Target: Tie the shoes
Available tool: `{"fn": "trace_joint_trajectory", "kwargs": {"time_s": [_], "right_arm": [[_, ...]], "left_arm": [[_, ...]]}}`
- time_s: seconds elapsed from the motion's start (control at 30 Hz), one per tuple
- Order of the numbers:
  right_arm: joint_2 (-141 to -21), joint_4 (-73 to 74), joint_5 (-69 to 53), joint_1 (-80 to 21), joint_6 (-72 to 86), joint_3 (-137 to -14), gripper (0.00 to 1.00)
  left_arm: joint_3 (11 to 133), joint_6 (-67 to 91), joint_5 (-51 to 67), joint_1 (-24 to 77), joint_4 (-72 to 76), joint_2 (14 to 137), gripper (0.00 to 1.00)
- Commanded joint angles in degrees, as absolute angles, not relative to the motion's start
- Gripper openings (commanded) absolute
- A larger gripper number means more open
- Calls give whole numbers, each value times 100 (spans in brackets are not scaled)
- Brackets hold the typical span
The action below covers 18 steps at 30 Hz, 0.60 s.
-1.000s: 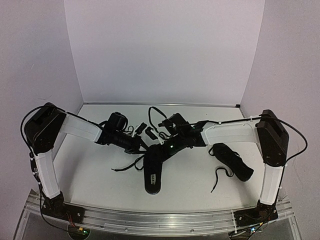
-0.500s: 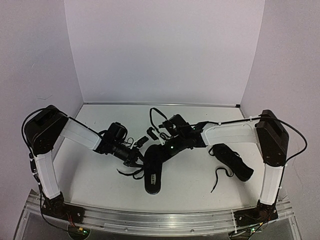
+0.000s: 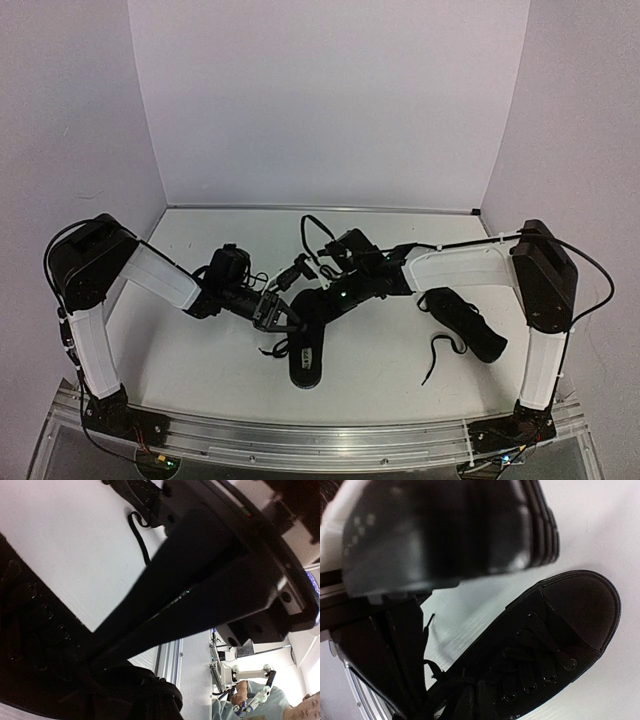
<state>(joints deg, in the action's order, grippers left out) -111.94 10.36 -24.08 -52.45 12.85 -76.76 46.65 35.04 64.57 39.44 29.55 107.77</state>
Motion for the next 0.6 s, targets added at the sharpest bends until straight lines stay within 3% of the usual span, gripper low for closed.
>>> {"fn": "trace_joint_trajectory", "kwargs": {"time_s": [0.0,0.2,0.33,0.57], "right_arm": [[-10960,958,-2382,-5250,1460,-7645,8],[-10725,958,-2420,-5058,1727,-7460,19],[-10487,958,-2430,-4977,1889,-7236,33],[-9970,789,-2687,-4944,2324,-6707,33]], "left_arm": [[4692,3936,6717,3973,3923,10887,0],[4718,4076,6709,3973,4148,11308,0],[4696,4270,6756,3973,4482,11471,0],[4675,4265,6896,3972,4533,11441,0]]}}
